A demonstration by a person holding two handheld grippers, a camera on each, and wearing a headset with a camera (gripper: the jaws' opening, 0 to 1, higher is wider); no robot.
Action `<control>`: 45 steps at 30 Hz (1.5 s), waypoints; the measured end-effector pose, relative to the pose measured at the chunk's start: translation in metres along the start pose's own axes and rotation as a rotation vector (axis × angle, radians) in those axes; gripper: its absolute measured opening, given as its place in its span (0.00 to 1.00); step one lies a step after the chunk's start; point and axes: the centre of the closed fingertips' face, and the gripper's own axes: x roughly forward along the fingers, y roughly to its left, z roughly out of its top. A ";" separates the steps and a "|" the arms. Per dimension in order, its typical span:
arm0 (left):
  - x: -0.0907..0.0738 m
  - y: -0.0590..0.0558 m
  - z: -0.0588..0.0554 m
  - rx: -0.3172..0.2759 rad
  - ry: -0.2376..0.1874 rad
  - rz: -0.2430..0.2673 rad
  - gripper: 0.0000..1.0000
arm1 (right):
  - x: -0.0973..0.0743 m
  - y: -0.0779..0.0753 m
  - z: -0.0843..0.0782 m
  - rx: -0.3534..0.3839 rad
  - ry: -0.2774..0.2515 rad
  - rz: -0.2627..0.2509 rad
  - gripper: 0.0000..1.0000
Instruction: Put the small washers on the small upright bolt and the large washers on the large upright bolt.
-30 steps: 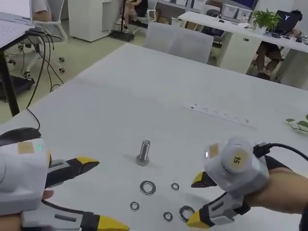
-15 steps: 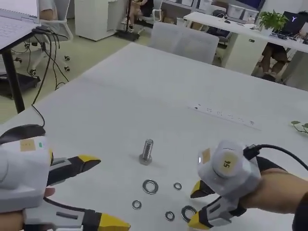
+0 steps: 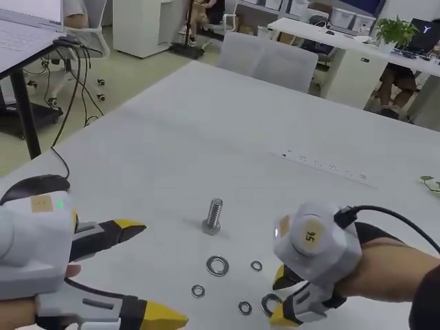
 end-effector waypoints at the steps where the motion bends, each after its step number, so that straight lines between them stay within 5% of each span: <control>1: 0.000 0.000 0.000 -0.001 0.000 0.000 0.95 | 0.000 0.000 0.000 0.004 0.002 0.004 0.29; 11: 0.002 0.000 0.000 0.000 0.003 -0.005 0.94 | 0.001 0.001 -0.002 0.073 0.012 0.033 0.27; 35: 0.007 -0.005 0.000 0.003 0.002 -0.007 0.94 | 0.001 0.004 -0.003 0.098 0.122 0.023 0.24; 45: 0.005 -0.002 0.002 0.006 -0.009 0.006 0.93 | 0.001 0.004 -0.003 0.099 0.119 0.023 0.23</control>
